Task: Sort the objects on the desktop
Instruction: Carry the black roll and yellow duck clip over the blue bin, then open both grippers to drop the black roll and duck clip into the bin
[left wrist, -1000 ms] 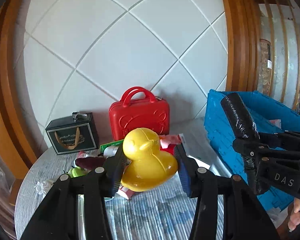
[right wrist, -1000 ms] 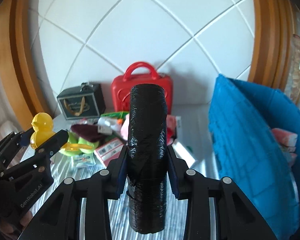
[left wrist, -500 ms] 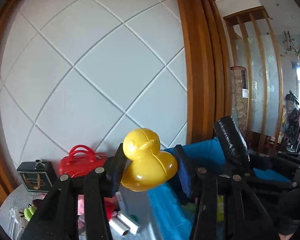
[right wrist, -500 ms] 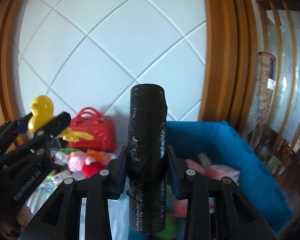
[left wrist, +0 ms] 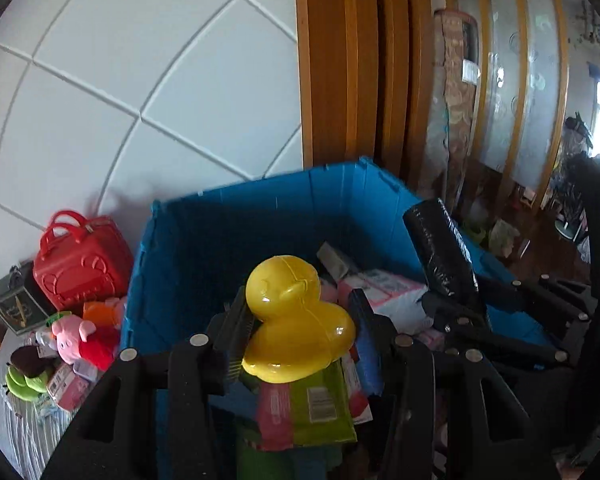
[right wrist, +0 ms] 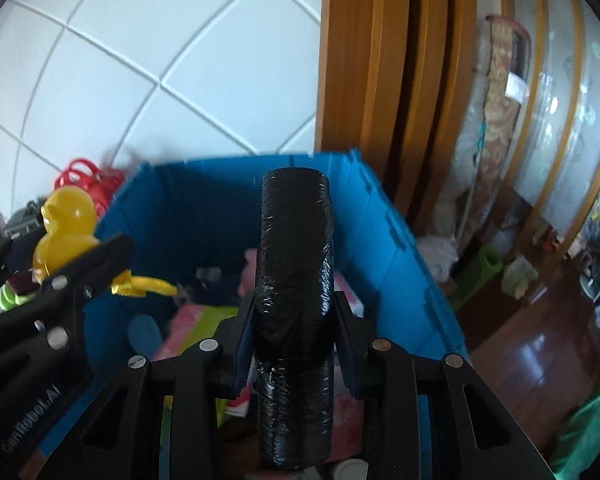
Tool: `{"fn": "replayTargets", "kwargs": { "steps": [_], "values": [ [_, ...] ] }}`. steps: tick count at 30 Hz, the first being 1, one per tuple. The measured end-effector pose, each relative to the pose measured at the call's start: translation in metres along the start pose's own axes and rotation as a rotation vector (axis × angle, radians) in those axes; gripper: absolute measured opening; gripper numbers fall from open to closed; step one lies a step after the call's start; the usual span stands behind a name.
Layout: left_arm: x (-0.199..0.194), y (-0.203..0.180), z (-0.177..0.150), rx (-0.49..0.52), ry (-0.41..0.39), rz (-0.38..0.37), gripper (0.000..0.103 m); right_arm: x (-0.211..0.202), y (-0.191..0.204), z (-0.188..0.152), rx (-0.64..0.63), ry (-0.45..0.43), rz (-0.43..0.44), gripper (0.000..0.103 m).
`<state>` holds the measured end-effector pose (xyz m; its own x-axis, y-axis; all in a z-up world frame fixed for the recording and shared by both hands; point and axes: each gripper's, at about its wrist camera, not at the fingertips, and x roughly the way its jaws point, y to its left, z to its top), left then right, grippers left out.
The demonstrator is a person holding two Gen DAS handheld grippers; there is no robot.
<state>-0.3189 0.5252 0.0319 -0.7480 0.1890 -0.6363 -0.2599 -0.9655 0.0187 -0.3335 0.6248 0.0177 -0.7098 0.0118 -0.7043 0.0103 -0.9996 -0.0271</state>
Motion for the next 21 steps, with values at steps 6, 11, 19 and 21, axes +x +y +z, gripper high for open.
{"fn": "replayTargets", "kwargs": {
  "steps": [6, 11, 19, 21],
  "values": [
    [0.038, -0.003, -0.017, 0.007, 0.173, 0.015, 0.047, 0.057, -0.007, -0.023, -0.013, 0.153, 0.027, 0.035],
    [0.050, -0.001, -0.024, 0.012, 0.237, 0.059, 0.047, 0.089, -0.008, -0.040, -0.022, 0.257, 0.033, 0.035],
    [0.068, 0.004, -0.035, -0.001, 0.330, 0.072, 0.066, 0.098, -0.005, -0.058, -0.045, 0.338, 0.017, 0.035],
    [0.066, 0.004, -0.036, 0.006, 0.318, 0.083, 0.068, 0.098, -0.006, -0.061, -0.045, 0.348, 0.017, 0.036]
  ]
}}
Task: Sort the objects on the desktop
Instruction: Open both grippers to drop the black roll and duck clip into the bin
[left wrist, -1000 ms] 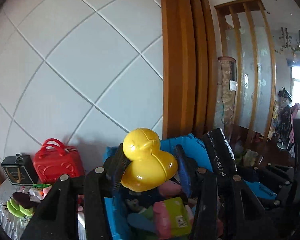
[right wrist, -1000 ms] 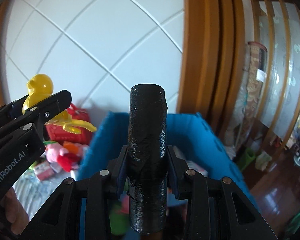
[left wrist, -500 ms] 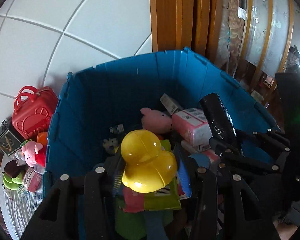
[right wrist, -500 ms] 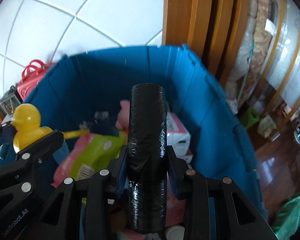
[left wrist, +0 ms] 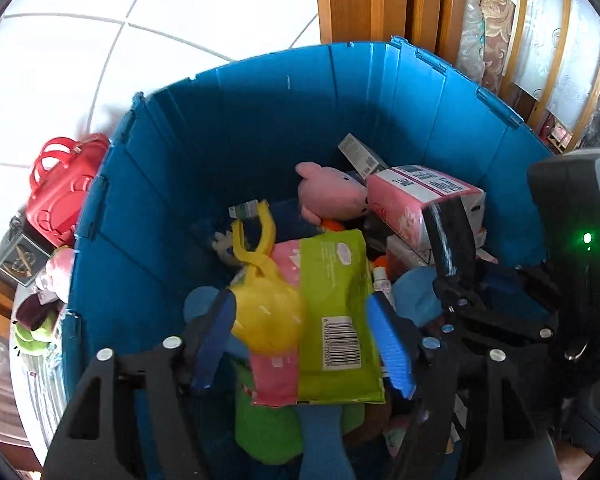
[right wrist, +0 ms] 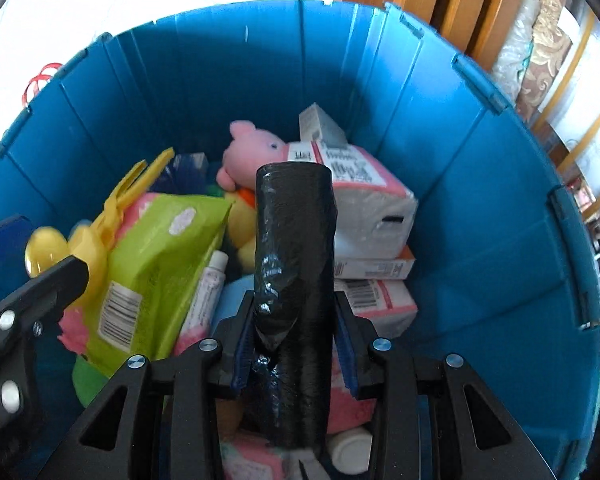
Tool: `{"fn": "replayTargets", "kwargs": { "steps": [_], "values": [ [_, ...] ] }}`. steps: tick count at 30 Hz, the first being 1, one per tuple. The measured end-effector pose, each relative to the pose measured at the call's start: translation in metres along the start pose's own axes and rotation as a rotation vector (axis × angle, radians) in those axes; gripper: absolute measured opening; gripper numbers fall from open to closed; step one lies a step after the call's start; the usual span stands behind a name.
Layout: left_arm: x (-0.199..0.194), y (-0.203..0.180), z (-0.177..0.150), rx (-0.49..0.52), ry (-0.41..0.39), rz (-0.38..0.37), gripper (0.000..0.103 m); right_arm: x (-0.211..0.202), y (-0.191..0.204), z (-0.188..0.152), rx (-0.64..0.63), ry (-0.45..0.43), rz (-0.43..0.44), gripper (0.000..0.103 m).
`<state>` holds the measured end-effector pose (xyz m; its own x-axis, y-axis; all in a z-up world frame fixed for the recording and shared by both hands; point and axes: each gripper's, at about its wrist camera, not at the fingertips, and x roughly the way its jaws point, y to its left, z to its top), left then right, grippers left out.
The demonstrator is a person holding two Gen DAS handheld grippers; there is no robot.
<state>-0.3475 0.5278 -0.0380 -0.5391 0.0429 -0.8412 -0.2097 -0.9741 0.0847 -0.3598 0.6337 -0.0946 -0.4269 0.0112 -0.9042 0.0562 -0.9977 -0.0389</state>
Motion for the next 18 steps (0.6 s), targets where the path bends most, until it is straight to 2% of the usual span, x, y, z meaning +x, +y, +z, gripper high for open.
{"fn": "replayTargets", "kwargs": {
  "steps": [7, 8, 12, 14, 18],
  "values": [
    [0.000, 0.006, 0.002, -0.023, -0.010, 0.004, 0.069, -0.012, -0.001, 0.001, -0.005, -0.033, -0.020, 0.038],
    [-0.001, 0.006, 0.002, -0.026, -0.012, 0.007, 0.069, -0.015, -0.002, 0.003, -0.003, -0.043, -0.020, 0.042],
    [-0.009, 0.014, 0.001, -0.052, -0.044, 0.026, 0.070, -0.034, -0.005, 0.006, 0.011, -0.110, -0.007, 0.078],
    [-0.018, 0.020, -0.001, -0.071, -0.069, 0.023, 0.070, -0.048, -0.008, 0.004, 0.013, -0.151, -0.005, 0.086],
    [-0.046, 0.031, -0.008, -0.106, -0.146, 0.026, 0.070, -0.077, -0.009, -0.002, -0.003, -0.233, -0.016, 0.092]
  ]
}}
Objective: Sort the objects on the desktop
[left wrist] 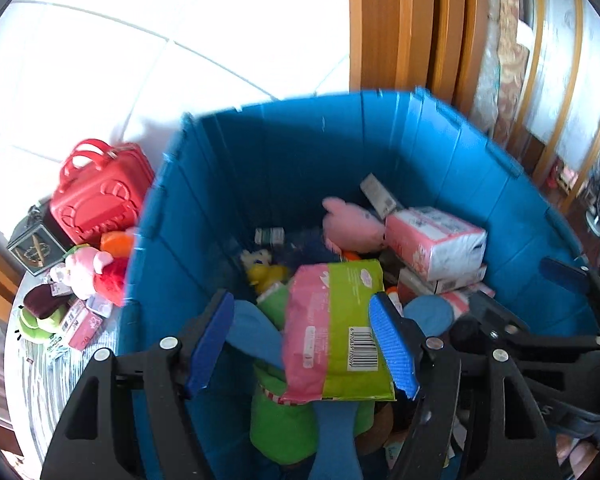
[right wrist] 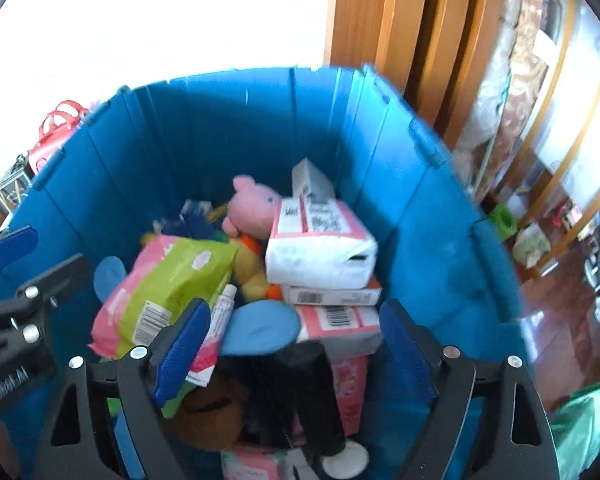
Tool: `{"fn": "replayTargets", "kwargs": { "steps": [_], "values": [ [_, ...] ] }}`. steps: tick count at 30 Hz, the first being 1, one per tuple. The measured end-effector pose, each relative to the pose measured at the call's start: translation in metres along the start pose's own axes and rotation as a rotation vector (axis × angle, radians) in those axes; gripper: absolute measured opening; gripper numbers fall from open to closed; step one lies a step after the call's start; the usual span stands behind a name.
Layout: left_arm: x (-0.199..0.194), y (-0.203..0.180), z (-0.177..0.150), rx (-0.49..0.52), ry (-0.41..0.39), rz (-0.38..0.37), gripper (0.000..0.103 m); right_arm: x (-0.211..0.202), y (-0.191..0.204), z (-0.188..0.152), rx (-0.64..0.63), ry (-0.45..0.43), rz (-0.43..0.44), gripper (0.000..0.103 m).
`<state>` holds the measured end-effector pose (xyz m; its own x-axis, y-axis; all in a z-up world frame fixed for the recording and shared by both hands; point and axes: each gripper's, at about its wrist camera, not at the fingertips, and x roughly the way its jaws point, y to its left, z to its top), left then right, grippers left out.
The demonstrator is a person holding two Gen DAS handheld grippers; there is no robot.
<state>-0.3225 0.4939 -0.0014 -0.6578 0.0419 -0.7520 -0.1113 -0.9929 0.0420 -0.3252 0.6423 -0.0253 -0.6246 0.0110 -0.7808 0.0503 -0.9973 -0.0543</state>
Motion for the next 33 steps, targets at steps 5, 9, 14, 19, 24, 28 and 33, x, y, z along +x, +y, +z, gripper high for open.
{"fn": "replayTargets", "kwargs": {
  "steps": [5, 9, 14, 19, 24, 28, 33],
  "values": [
    [-0.052, 0.014, -0.018, -0.031, -0.151, 0.020, 0.082, -0.050, 0.004, -0.011, -0.014, -0.133, 0.026, 0.103],
    [-0.089, 0.029, -0.038, -0.071, -0.247, 0.051, 0.090, -0.082, 0.016, -0.022, -0.030, -0.231, 0.040, 0.103],
    [-0.121, 0.061, -0.064, -0.135, -0.315, 0.123, 0.092, -0.112, 0.041, -0.034, -0.029, -0.349, 0.068, 0.103],
    [-0.145, 0.097, -0.093, -0.181, -0.350, 0.217, 0.092, -0.127, 0.084, -0.041, -0.075, -0.395, 0.150, 0.103],
    [-0.163, 0.137, -0.122, -0.241, -0.363, 0.278, 0.092, -0.137, 0.137, -0.048, -0.150, -0.415, 0.231, 0.103],
    [-0.178, 0.173, -0.145, -0.294, -0.375, 0.331, 0.092, -0.144, 0.179, -0.054, -0.203, -0.419, 0.289, 0.103],
    [-0.194, 0.221, -0.169, -0.331, -0.392, 0.370, 0.092, -0.153, 0.230, -0.061, -0.237, -0.429, 0.335, 0.103]
  ]
}}
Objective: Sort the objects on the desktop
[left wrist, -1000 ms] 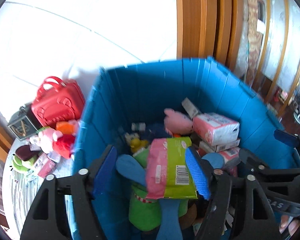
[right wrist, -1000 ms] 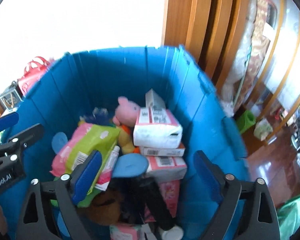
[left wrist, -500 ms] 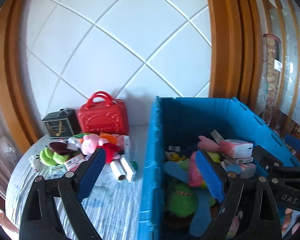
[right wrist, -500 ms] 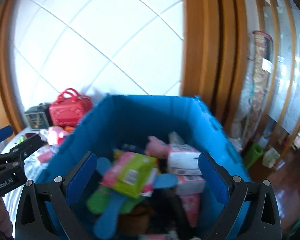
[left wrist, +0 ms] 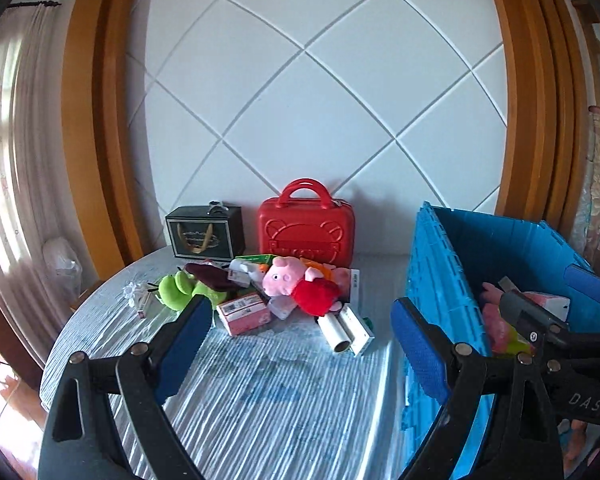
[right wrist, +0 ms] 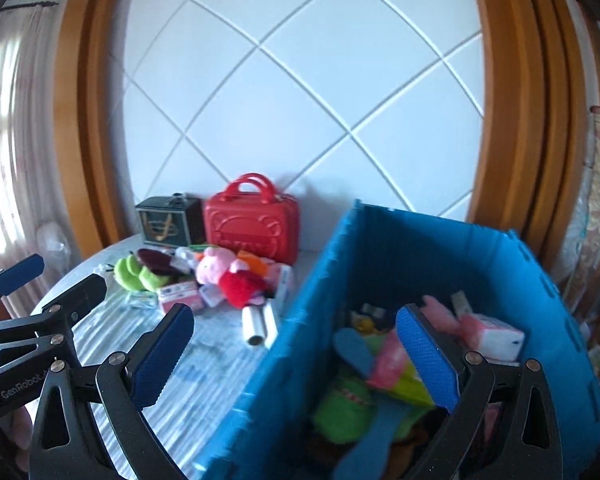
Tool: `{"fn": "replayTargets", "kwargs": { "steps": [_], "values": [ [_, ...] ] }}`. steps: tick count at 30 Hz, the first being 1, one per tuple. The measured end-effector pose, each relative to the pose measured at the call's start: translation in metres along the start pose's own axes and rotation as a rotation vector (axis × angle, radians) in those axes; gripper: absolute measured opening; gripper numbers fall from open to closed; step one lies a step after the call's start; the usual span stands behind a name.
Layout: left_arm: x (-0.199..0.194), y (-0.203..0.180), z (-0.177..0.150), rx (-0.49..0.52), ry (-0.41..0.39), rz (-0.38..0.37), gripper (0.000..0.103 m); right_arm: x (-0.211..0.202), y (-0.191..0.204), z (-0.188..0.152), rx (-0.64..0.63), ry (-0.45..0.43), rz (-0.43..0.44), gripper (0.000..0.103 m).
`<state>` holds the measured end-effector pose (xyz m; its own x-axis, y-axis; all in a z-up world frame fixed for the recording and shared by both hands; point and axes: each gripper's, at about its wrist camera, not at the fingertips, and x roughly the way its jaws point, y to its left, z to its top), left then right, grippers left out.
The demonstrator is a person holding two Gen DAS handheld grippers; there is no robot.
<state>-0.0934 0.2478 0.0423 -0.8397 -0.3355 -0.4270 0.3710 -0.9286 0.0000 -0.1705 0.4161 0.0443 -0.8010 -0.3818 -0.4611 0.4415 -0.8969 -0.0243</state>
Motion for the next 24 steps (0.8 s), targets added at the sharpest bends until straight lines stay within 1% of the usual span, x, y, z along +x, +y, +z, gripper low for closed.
{"fn": "replayTargets", "kwargs": {
  "steps": [2, 4, 9, 11, 15, 18, 20, 22, 24],
  "values": [
    [0.001, 0.024, -0.001, -0.006, -0.004, 0.002, 0.092, 0.004, 0.022, 0.002, -0.006, -0.002, 0.010, 0.103],
    [0.006, 0.050, -0.002, -0.008, 0.004, -0.018, 0.092, 0.008, 0.047, 0.004, -0.010, -0.003, 0.007, 0.103],
    [0.024, 0.117, -0.005, 0.037, 0.025, -0.052, 0.092, 0.024, 0.110, 0.008, 0.023, 0.009, -0.038, 0.103],
    [0.037, 0.150, -0.007, 0.046, 0.055, -0.079, 0.092, 0.031, 0.135, 0.008, 0.035, 0.026, -0.060, 0.103],
    [0.060, 0.200, -0.010, 0.054, 0.091, -0.110, 0.092, 0.043, 0.180, 0.006, 0.058, 0.048, -0.112, 0.103],
    [0.078, 0.231, -0.013, 0.039, 0.134, -0.138, 0.092, 0.052, 0.202, 0.004, 0.071, 0.087, -0.132, 0.103],
    [0.087, 0.247, -0.016, 0.041, 0.144, -0.152, 0.092, 0.059, 0.210, 0.004, 0.077, 0.108, -0.157, 0.103],
    [0.097, 0.265, -0.021, 0.024, 0.144, -0.137, 0.092, 0.068, 0.216, 0.001, 0.077, 0.128, -0.178, 0.103],
    [0.108, 0.282, -0.026, 0.000, 0.165, -0.117, 0.092, 0.079, 0.217, -0.004, 0.082, 0.155, -0.200, 0.103]
  ]
}}
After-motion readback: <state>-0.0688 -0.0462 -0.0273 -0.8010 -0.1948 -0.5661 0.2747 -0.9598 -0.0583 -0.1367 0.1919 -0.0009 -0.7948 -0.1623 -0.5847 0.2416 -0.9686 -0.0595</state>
